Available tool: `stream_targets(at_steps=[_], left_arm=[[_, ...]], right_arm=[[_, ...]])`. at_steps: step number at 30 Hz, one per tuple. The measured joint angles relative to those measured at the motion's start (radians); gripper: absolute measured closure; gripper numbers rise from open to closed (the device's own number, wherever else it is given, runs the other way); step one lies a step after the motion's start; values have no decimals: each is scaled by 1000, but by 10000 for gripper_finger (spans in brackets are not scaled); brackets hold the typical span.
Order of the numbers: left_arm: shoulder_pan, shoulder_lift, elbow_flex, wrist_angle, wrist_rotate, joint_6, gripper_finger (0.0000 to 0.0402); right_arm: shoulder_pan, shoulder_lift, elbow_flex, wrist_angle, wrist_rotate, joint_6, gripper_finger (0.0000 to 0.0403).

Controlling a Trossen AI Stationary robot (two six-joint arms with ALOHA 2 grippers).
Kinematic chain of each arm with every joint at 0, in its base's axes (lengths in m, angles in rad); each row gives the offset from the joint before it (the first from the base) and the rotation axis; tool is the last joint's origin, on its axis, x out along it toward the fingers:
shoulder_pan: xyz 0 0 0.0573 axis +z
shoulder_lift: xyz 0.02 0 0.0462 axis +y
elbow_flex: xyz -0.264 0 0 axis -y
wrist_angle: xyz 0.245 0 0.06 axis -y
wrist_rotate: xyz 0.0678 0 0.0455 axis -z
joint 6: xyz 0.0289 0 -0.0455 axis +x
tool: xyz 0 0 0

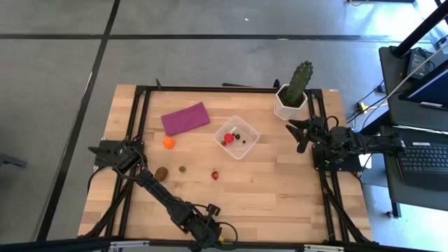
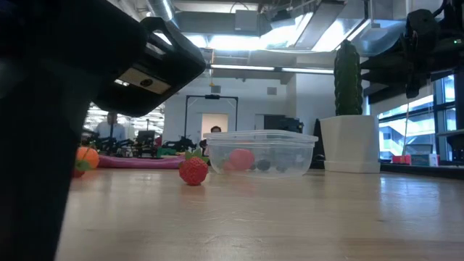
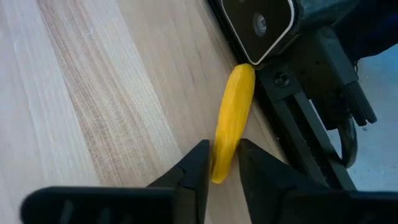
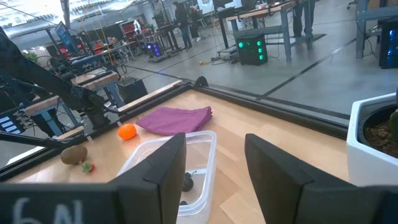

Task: Pick and placing Produce into tupperware
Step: Put the yellow corn into the transparent container

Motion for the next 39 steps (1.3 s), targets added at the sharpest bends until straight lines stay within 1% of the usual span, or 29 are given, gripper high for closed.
stream_targets(at_steps=[10, 14, 17, 21, 27, 30, 33, 35, 37, 39], left_arm=[[-1, 0, 0, 14, 7, 2, 388], [23, -11, -1, -1, 100, 2, 397], [56, -42, -1, -36, 153, 1, 397], [121, -103, -2, -98, 156, 2, 395], [264, -244, -2, -106, 205, 35, 396], [344, -323, -2, -79, 172, 94, 395], [423, -400, -1, -16, 103, 187, 399], [474, -444, -1, 33, 33, 247, 398], [521, -482, -1, 82, -44, 271, 395], [569, -509, 0, 89, -84, 258, 395]], right_arm=[[0, 0, 0, 0, 0, 0, 234], [0, 0, 0, 0, 0, 0, 234], [0, 0, 0, 0, 0, 0, 234], [0, 0, 0, 0, 0, 0, 234], [0, 0, 0, 0, 0, 0, 234], [0, 0, 0, 0, 0, 0, 234], [0, 0, 0, 1, 0, 0, 234], [0, 0, 0, 4, -1, 0, 234], [0, 0, 0, 7, -1, 4, 234], [0, 0, 0, 8, 0, 3, 234]])
